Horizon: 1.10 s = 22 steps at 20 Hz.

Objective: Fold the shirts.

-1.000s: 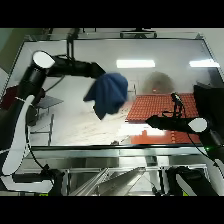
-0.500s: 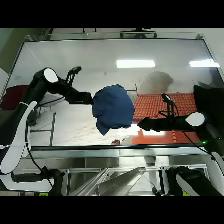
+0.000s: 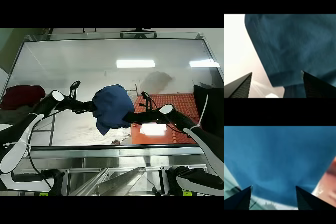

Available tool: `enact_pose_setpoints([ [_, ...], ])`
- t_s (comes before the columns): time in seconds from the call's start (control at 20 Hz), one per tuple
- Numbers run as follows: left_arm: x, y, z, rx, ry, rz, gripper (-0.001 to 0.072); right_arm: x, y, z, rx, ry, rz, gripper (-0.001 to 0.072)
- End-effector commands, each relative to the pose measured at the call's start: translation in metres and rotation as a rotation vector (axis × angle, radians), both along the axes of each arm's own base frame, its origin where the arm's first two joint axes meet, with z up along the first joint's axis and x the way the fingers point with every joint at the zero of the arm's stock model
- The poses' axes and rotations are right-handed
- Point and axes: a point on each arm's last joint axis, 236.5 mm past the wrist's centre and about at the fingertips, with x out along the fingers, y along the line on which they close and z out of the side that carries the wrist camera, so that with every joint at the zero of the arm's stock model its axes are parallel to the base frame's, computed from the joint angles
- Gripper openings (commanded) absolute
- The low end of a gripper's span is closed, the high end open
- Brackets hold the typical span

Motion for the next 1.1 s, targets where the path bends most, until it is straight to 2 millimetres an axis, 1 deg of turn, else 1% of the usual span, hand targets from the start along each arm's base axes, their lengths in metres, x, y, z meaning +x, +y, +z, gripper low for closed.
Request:
enact_pose_setpoints([
  [0.0,0.006,-0.011,-0.013,0.004,-0.043,0.016,0.0546,0.031,0.007,0.008,0.012,-0.059,0.000,0.0604],
  [0.1,-0.006,-0.027,-0.023,0.010,-0.017,-0.029,0.0365,0.030,0.013,0.018,0.033,-0.061,0.027,0.0604],
  [0.15,-0.011,-0.033,-0.025,0.011,-0.011,-0.048,0.0236,0.029,0.013,0.018,0.034,-0.060,0.031,0.0604],
  [0.25,-0.016,-0.040,-0.021,0.004,-0.005,-0.077,0.0042,0.026,0.005,0.011,-0.012,-0.069,0.061,0.0604],
  [0.3,-0.016,-0.039,-0.015,-0.001,0.003,-0.094,0.0029,0.024,-0.004,0.007,-0.036,-0.062,0.081,0.0604],
  [0.4,-0.007,-0.032,0.000,-0.025,0.015,-0.096,0.0029,0.021,-0.030,0.005,-0.057,-0.013,0.085,0.0604],
  [0.45,-0.002,-0.026,0.006,-0.034,0.016,-0.087,0.0029,0.025,-0.046,0.007,-0.053,-0.001,0.061,0.0605],
  [0.5,0.001,-0.020,0.009,-0.040,0.023,-0.080,0.0029,0.033,-0.061,0.010,-0.050,0.000,0.018,0.0605],
  [0.6,0.003,-0.003,0.011,-0.050,0.051,-0.055,0.0029,0.049,-0.092,0.011,-0.047,-0.003,-0.075,0.0606],
  [0.7,-0.002,0.011,0.009,-0.061,0.096,-0.039,0.0037,0.058,-0.107,0.006,-0.057,-0.006,-0.126,0.0605],
  [0.75,-0.005,0.016,0.006,-0.065,0.116,-0.029,0.0272,0.062,-0.109,0.001,-0.067,-0.010,-0.139,0.0605],
  [0.8,-0.011,0.020,0.000,-0.062,0.137,-0.021,0.0554,0.066,-0.106,0.000,-0.058,-0.019,-0.145,0.0605],
  [0.85,-0.019,0.021,-0.005,-0.066,0.167,-0.019,0.0714,0.072,-0.100,0.001,-0.025,-0.039,-0.151,0.0605],
  [0.9,-0.025,0.020,-0.008,-0.071,0.186,-0.018,0.0714,0.078,-0.091,0.003,0.022,-0.056,-0.155,0.0605],
  [0.95,-0.029,0.014,-0.010,-0.085,0.200,-0.017,0.0713,0.083,-0.083,0.005,0.068,-0.065,-0.165,0.0604],
  [1.05,-0.032,-0.005,-0.010,-0.132,0.192,-0.009,0.0713,0.092,-0.069,0.004,0.135,-0.069,-0.179,0.0604],
])
